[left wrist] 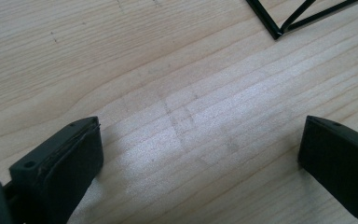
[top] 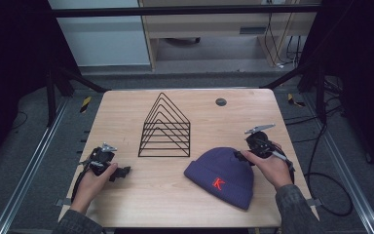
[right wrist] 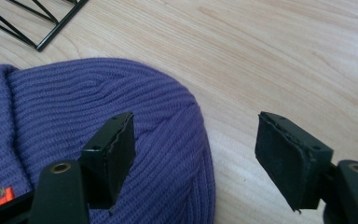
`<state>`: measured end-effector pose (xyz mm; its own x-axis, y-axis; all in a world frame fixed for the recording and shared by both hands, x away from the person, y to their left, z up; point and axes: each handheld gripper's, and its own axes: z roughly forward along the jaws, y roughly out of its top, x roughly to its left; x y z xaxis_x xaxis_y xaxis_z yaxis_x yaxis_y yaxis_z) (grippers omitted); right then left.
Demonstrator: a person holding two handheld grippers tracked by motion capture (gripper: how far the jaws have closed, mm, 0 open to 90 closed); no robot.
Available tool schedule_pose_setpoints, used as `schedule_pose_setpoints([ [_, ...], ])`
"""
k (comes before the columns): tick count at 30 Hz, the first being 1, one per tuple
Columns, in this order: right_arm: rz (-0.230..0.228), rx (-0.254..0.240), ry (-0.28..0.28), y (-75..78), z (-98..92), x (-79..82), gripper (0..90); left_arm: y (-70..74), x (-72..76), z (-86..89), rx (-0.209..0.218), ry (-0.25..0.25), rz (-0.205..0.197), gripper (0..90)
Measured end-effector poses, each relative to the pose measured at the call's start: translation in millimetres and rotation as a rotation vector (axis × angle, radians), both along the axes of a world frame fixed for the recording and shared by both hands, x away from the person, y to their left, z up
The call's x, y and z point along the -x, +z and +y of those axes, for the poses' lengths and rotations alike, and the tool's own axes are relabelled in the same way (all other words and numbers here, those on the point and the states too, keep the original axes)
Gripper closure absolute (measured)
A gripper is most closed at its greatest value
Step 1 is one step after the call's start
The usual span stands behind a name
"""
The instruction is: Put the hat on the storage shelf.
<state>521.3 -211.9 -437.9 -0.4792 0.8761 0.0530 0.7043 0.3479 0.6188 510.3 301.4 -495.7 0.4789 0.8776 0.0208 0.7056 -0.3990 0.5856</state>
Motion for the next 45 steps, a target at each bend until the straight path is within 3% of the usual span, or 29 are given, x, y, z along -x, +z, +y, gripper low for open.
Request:
schedule_pose_setpoints([
  [9, 0.011, -0.014, 0.04, 14.9, 14.4, -15.6, 40.8, 0.4, -1.3, -0.1, 0.001, -0.005, 0.008, 0.0],
  [13, 0.045, -0.019, 0.04, 7.7, 21.7, -21.9, 44.8, 0.5, -1.8, -0.1, 0.0, -0.004, 0.011, 0.0],
  [19, 0.094, 0.008, 0.046, -5.7, 25.7, -23.4, 43.2, 0.1, -1.3, 0.1, 0.004, -0.003, 0.005, 0.0],
  [28, 0.114, 0.02, 0.003, -24.2, 23.3, -26.2, 42.5, 0.0, -1.4, -0.3, 0.003, -0.003, 0.003, 0.0],
  [32, 0.13, 0.001, -0.014, -32.9, 22.5, -27.9, 42.7, 0.0, -1.4, -0.5, 0.004, -0.002, 0.004, 0.0],
  [38, 0.127, -0.01, -0.011, -36.0, 23.0, -26.7, 44.0, -0.1, -1.2, -0.7, 0.003, -0.004, -0.001, 0.0],
  [45, 0.159, -0.014, -0.008, -37.2, 21.7, -26.5, 48.3, 0.0, -1.5, -1.0, 0.003, -0.003, 0.002, 0.0],
])
